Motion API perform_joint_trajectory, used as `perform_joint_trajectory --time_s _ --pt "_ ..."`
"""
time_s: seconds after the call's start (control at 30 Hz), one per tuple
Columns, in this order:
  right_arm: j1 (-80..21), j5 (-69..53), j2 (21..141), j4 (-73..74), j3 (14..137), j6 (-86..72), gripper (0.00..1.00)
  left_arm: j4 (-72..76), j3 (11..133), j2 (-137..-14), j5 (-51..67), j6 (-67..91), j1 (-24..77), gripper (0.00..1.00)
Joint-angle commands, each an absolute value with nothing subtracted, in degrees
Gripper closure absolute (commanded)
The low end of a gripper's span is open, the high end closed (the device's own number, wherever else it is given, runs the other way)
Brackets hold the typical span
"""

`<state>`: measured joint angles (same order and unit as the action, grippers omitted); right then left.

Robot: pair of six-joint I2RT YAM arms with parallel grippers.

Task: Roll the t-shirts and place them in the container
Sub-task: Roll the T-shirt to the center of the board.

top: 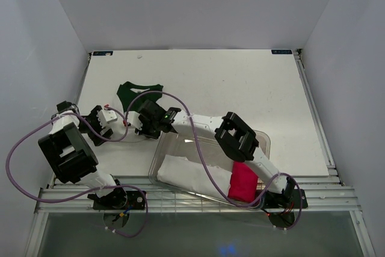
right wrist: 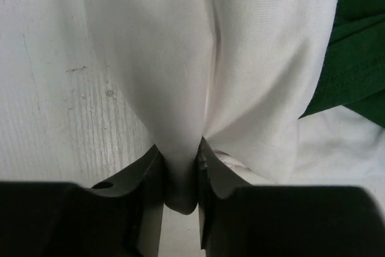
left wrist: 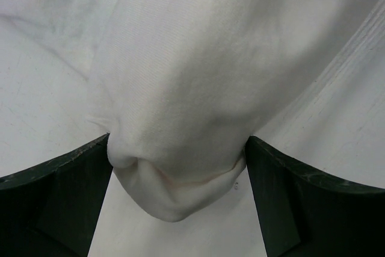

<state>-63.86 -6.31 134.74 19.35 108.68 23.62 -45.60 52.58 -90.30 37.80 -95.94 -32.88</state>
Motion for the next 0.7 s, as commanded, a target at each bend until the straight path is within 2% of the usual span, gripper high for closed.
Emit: perform_joint_trajectory --time_s 0.0,0.07,0.23,0.37,0.5,0.67 --pt "-62.76 -10.97 135.71 25.14 109.24 22.42 0.83 -49.39 56.15 -87.8 40.34 -97.03 -32.78 0.02" --pt "-62.14 -12.91 135.44 25.14 109.77 21.27 0.88 -51.23 58.08 -87.71 40.69 -96.94 -32.78 0.02" --pt "-60.03 -19.77 135.09 25.14 111.09 18.46 0.92 -54.22 60.9 -87.63 41.04 -97.82 -32.87 0.02" --pt "-58.28 -24.95 135.26 25.22 112.84 15.48 0.92 -57.12 62.58 -87.8 41.22 -100.63 -32.87 0.02" --pt "-54.94 -35.38 137.19 26.45 117.85 7.5 0.92 -58.88 64.77 -87.98 41.31 -102.66 -32.87 0.02" --pt "-52.65 -43.58 139.3 26.11 123.65 -1.47 0.92 -59.76 69.6 -88.07 46.31 -102.04 -32.96 0.02"
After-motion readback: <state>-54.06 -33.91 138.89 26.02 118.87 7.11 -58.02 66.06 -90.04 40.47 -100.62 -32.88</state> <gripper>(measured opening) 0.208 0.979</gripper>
